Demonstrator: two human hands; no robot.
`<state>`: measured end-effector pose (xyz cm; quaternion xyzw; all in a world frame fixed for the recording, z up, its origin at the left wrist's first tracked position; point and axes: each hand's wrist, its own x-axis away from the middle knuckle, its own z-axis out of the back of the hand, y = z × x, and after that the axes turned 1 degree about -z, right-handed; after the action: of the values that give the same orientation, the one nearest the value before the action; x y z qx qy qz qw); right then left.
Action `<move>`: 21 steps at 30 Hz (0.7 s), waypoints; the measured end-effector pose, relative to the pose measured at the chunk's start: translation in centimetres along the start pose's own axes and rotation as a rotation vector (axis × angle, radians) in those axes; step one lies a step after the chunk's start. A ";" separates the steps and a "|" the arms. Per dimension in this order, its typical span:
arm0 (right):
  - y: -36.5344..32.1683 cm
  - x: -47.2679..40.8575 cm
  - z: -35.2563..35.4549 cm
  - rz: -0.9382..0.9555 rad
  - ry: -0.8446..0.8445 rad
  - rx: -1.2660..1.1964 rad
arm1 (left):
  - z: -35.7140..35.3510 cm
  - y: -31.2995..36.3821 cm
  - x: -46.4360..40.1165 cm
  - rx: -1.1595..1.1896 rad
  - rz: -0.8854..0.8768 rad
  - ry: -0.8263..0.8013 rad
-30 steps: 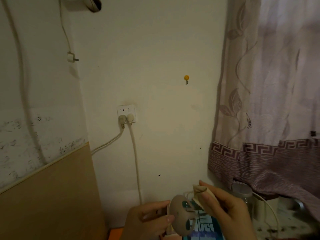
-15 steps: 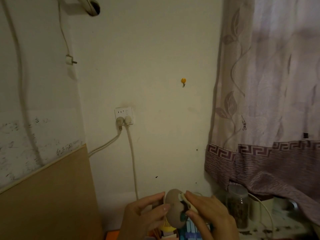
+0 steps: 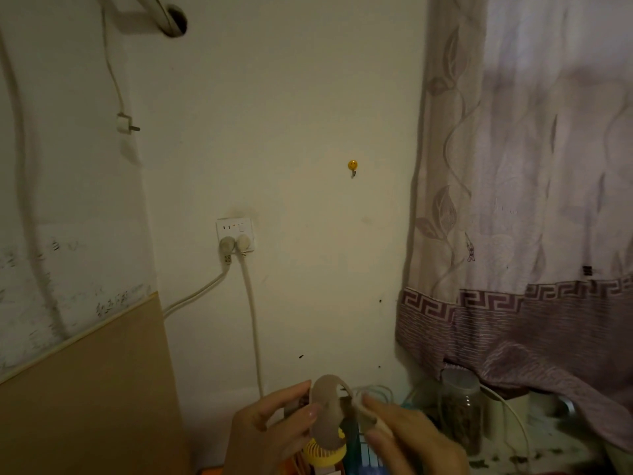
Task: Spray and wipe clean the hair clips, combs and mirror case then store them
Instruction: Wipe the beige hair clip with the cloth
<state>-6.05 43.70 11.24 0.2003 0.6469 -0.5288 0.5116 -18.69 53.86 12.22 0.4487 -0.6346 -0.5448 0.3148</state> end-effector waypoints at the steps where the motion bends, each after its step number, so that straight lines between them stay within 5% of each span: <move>1: 0.3 -0.6 0.4 -0.062 -0.091 -0.047 | 0.1 -0.3 -0.3 0.003 -0.033 -0.013; 3: 1.1 -1.2 1.5 -0.177 -0.156 -0.132 | 0.2 -0.4 -0.5 -0.015 -0.064 -0.062; 11: 2.5 -1.8 0.4 -0.165 -0.181 -0.076 | -0.2 -0.6 -0.3 -0.012 -0.029 -0.146; 21: 1.9 -1.4 -0.7 0.234 -0.206 0.295 | -0.8 -0.2 -0.7 0.102 -0.068 -0.026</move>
<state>-4.32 45.41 11.45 0.2914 0.4793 -0.5724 0.5981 -17.62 54.14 12.23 0.4783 -0.6500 -0.5278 0.2649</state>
